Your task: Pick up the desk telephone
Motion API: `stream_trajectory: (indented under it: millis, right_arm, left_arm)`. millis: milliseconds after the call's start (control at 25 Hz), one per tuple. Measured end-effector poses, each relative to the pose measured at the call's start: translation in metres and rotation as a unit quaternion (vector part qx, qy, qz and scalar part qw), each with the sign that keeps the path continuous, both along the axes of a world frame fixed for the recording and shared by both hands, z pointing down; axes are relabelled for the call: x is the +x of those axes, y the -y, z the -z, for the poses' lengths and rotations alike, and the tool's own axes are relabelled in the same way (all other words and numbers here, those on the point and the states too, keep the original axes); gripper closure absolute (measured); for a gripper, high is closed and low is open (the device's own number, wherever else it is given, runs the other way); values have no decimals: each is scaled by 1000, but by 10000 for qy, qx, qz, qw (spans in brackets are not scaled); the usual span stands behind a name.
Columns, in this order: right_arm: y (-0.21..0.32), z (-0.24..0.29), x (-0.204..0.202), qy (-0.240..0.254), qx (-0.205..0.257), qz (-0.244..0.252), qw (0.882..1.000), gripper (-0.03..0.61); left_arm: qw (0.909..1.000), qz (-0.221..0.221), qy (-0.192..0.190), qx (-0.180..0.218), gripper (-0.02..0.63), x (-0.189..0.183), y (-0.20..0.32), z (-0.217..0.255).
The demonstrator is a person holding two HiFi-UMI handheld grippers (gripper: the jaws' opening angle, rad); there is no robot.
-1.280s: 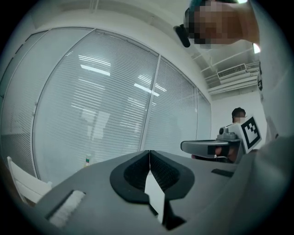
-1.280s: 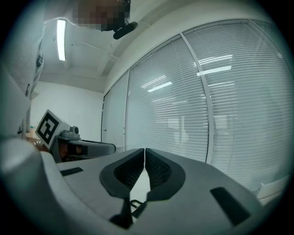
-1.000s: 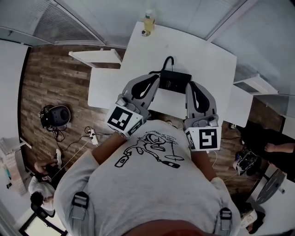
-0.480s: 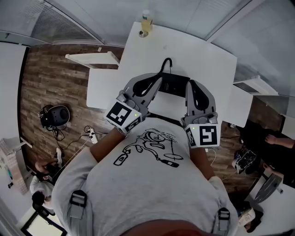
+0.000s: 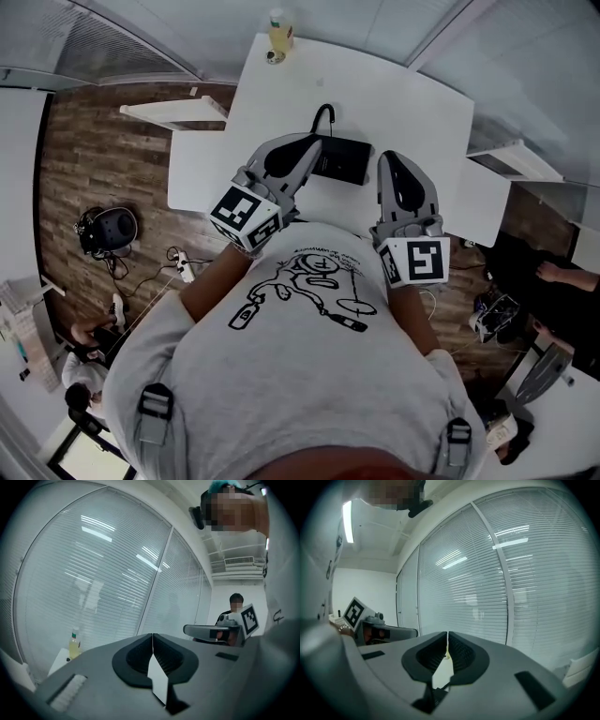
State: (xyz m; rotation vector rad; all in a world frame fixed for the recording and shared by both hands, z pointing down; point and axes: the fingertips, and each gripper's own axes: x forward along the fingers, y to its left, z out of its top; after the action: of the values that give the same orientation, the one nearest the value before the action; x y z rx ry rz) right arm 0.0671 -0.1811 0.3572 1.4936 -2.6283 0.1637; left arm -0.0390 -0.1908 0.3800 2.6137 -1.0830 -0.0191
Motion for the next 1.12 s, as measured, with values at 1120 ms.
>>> stream_trajectory:
  millis: [1120]
  right_arm:
    - [11, -247, 24, -161, -2699, 62, 9627, 429]
  left_arm:
    - [9566, -315, 318, -2879, 476, -16, 4, -267]
